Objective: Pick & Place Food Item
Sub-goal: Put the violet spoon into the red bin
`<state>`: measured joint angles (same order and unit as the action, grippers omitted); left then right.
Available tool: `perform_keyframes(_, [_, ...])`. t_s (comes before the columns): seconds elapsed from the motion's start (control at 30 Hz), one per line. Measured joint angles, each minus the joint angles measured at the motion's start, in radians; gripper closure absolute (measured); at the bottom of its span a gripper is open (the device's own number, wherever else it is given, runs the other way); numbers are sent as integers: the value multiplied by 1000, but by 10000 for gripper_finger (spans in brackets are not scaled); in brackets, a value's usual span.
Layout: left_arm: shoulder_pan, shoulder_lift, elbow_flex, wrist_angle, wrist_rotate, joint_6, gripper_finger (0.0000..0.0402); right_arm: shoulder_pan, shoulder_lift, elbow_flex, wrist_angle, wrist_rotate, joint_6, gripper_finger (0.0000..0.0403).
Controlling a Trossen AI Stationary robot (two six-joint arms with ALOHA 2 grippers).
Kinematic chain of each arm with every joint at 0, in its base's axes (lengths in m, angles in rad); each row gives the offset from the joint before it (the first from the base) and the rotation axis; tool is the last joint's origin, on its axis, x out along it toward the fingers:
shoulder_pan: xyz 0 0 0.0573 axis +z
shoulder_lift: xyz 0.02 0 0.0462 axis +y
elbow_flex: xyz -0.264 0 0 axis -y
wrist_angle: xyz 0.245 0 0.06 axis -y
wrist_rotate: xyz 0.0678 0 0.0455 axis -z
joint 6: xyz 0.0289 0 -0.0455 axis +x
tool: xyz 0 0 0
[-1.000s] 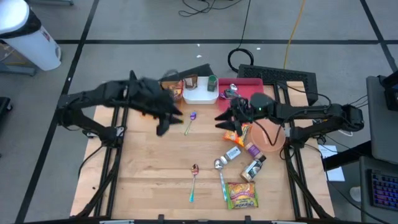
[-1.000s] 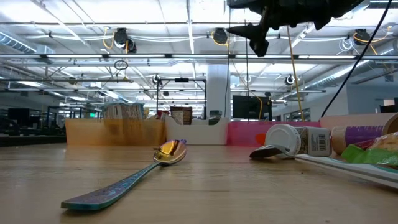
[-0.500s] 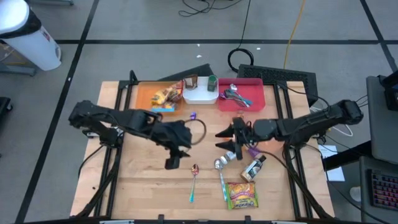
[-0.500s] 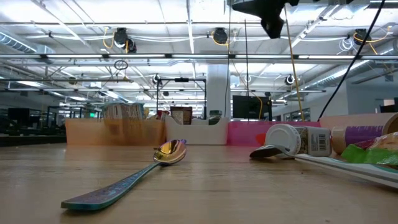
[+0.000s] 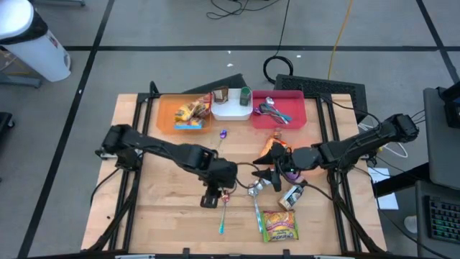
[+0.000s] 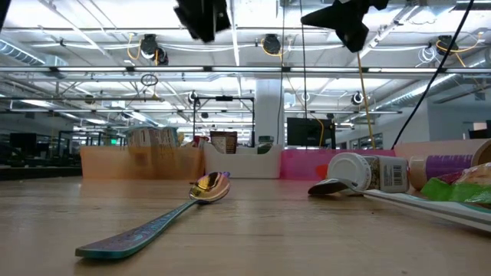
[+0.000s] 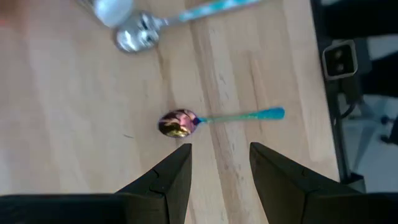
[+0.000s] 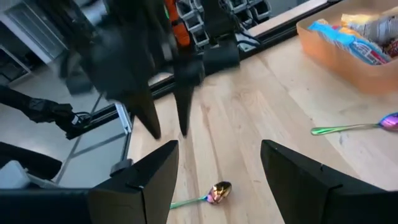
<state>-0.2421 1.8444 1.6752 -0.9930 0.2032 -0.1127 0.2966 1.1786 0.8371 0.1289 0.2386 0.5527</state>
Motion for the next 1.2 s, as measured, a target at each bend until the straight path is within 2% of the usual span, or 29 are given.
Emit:
perform_keyframes(0.27, [23,118,0,22,65,9,231,0,-30,-33,-18,0,-31,179])
perform_keyframes(0.47, [42,128,-12,96,62,2,231,0,-207,-166,-14,1,29,179])
perform_keyframes(0.67, [71,125,-90,142,84,-7,231,11,-363,-273,-7,31,109,179])
perform_keyframes(0.93, [81,125,-212,284,162,-42,231,26,-354,-288,0,53,114,179])
perform_keyframes(1.2, [94,125,-302,398,156,-73,231,26,-314,-288,25,53,116,179])
